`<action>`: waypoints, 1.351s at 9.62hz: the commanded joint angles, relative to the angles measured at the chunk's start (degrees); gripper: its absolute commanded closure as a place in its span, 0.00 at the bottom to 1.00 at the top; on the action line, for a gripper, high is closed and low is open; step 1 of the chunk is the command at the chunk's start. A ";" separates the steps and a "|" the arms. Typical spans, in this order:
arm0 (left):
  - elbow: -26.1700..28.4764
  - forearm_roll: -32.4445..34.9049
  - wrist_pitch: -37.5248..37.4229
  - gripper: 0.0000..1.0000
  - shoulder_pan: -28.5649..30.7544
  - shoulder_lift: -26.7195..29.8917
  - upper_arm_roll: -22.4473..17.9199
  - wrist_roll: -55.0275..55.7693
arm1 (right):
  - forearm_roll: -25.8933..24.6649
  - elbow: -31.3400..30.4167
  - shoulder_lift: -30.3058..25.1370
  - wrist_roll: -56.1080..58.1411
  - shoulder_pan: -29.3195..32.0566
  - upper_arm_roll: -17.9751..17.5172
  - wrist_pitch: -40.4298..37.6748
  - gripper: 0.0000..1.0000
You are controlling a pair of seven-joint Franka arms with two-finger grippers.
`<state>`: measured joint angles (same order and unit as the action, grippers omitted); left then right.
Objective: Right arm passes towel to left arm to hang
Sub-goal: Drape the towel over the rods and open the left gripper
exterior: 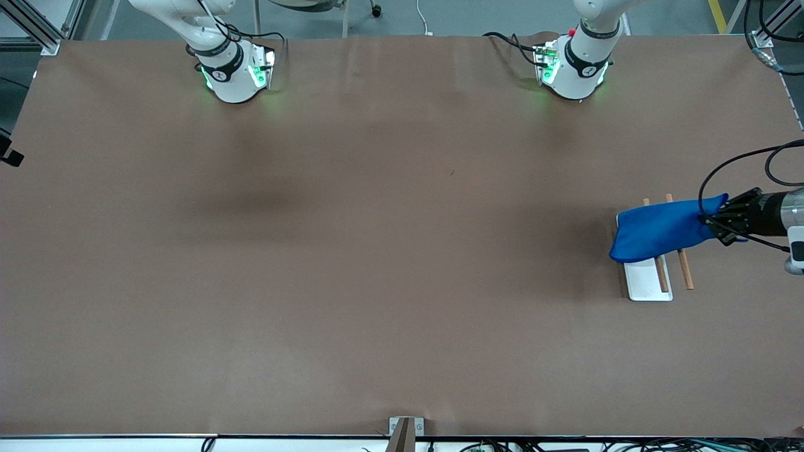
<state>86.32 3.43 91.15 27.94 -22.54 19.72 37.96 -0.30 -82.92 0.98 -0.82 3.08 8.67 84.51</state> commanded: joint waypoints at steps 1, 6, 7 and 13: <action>1.13 3.32 2.45 0.99 1.14 -1.63 0.14 -4.54 | -1.37 0.66 -0.10 -0.23 -0.27 -0.23 0.04 0.00; 1.22 3.95 6.31 0.97 6.94 -5.31 0.14 -16.15 | -3.04 0.31 -0.81 -0.41 -0.09 -1.73 0.65 0.00; 1.22 3.86 6.49 0.97 7.82 -6.02 0.14 -17.30 | -2.69 0.22 -0.81 -0.41 -0.18 -1.73 0.48 0.00; 1.13 4.04 8.60 0.54 9.94 -8.92 0.14 -21.70 | -2.16 -2.76 -1.85 -0.50 0.52 -1.64 0.47 0.00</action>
<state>86.51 6.44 98.44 37.60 -30.30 19.50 17.17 -2.31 -83.30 0.67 -0.84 3.05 7.26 84.69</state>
